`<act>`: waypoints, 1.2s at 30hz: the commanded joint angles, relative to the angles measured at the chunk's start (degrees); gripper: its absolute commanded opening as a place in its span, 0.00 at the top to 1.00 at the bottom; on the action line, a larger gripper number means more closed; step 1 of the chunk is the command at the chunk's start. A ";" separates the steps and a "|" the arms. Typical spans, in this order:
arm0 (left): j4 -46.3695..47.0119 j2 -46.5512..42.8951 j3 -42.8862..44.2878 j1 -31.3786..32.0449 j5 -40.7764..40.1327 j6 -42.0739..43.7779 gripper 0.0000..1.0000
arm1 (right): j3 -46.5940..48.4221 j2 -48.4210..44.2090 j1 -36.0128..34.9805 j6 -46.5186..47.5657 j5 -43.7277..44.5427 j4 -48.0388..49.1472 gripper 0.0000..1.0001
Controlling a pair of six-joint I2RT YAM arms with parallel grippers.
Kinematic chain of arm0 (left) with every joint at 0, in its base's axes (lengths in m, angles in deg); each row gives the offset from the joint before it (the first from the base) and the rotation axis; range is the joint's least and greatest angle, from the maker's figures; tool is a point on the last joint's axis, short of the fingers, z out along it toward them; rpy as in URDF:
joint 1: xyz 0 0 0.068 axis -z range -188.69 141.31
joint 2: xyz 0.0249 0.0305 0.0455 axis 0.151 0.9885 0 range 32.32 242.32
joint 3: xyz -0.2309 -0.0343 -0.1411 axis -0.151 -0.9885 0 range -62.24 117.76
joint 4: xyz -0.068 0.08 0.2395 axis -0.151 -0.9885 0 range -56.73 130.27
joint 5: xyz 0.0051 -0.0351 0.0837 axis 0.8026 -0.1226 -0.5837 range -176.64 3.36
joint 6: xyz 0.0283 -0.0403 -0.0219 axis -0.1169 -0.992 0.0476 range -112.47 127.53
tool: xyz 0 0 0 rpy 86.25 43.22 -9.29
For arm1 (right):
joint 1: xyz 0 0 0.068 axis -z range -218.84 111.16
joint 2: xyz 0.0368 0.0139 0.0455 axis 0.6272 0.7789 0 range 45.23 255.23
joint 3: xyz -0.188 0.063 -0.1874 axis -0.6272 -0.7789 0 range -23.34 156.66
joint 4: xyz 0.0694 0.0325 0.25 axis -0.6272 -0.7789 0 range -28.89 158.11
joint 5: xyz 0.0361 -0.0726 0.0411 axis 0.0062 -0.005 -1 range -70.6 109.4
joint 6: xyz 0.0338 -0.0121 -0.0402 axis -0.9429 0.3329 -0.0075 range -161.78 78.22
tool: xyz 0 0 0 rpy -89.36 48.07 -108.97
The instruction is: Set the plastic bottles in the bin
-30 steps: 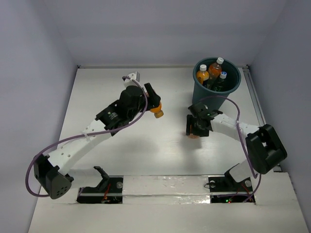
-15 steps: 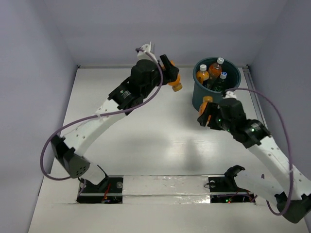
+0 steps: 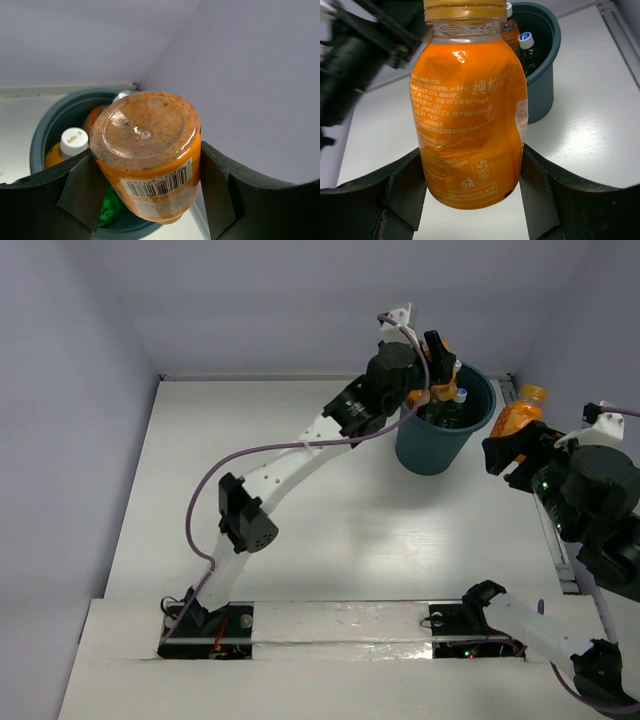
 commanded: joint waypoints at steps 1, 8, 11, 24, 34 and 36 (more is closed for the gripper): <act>5.47 2.72 3.08 0.72 -1.76 2.38 0.53 | 2.20 -0.01 0.29 1.41 2.67 -2.10 0.58; 11.27 8.08 3.08 1.87 -4.84 7.39 0.25 | 3.08 0.69 0.29 1.59 1.44 -1.40 0.58; 10.49 9.14 3.26 1.87 -4.84 7.84 0.10 | 2.73 1.75 0.29 1.59 0.38 -0.26 0.58; 12.15 -15.71 -14.12 0.74 -5.28 13.29 0.01 | 0.44 15.61 11.88 6.59 -8.13 11.43 0.59; 9.36 -49.70 -54.43 -0.85 -4.57 5.21 0.01 | 7.03 32.76 14.88 7.92 -13.42 15.21 0.45; 7.07 -54.12 -59.47 -1.99 -5.01 3.98 0.01 | 8.17 34.00 15.49 7.48 -12.72 14.08 0.29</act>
